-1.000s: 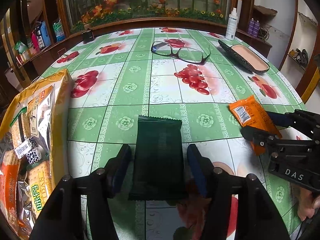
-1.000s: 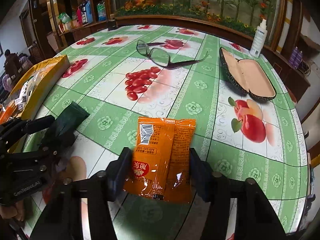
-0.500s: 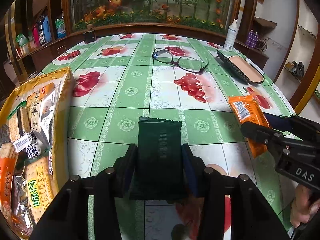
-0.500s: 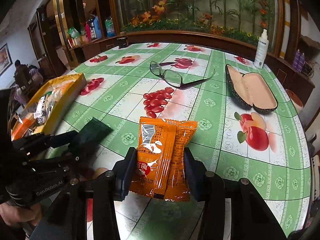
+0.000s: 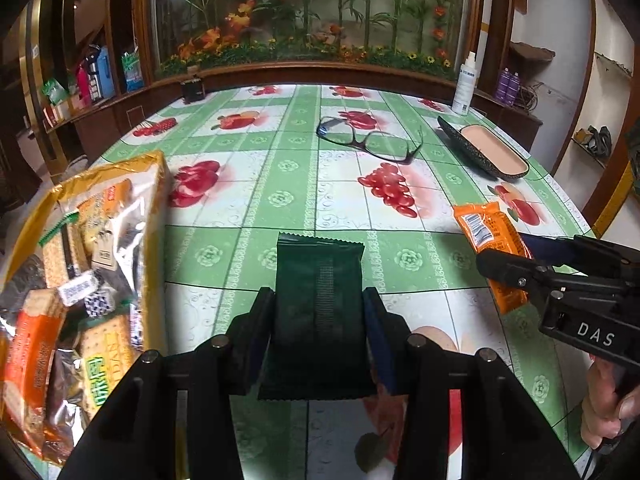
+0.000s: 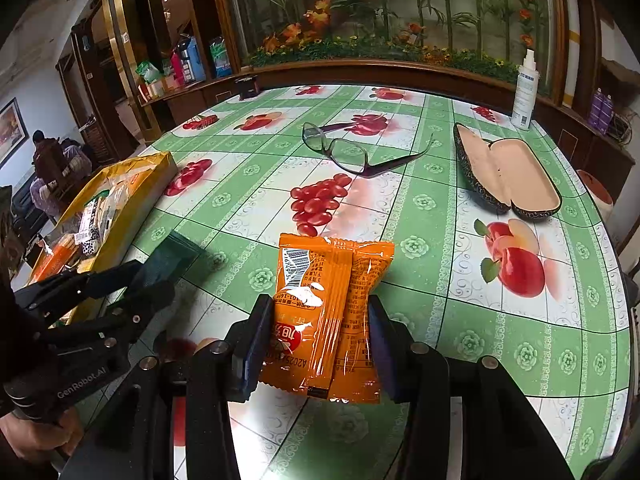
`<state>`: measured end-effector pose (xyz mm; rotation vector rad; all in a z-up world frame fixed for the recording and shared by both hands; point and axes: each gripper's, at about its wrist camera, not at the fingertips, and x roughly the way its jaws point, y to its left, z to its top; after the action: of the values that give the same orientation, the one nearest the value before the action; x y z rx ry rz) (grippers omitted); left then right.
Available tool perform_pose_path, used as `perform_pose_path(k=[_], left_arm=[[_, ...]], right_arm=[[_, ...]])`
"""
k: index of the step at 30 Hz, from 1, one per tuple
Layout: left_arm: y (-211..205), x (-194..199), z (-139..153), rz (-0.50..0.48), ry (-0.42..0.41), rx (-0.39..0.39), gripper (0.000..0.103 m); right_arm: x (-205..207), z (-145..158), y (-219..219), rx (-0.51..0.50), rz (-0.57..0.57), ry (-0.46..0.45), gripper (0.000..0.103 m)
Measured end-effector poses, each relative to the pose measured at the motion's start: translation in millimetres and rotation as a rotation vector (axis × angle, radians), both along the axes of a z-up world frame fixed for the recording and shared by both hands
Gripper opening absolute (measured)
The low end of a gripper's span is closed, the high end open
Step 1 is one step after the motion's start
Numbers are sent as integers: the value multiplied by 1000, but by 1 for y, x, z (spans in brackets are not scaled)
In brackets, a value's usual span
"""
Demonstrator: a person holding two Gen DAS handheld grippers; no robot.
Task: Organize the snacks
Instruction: 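Lift the green pouch and orange wrapper and carry them toward the yellow tray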
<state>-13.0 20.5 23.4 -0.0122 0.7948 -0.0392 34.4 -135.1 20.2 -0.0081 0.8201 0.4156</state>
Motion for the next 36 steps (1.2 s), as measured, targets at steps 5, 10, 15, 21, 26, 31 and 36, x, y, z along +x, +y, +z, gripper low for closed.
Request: perform_pose_path(k=[5,10,15,21,26,31,36], left_arm=[[2,-4,6,8,-24,18,44],[3,-7,12,12,-42,28,44],[4,-10,17,13,-58,32,44],[6,-13,21,16,-71,32,44],[10,-14,23,24,-77,25,44],[16,-16,26,34,-85,16,44],[22,-19,31,48,-99,7,44]], right_arm=[[1,-2,1,7,-2,10,50],[2,-4,2,14,-2,18,50],[2,-4,3,21,0,18,50],[-3,-1,9,35,10,11,50],[-6,1,14,48,22,8,50],[-7,1,17,72,29,24,50],[-11,4,26,88,42,23,50]])
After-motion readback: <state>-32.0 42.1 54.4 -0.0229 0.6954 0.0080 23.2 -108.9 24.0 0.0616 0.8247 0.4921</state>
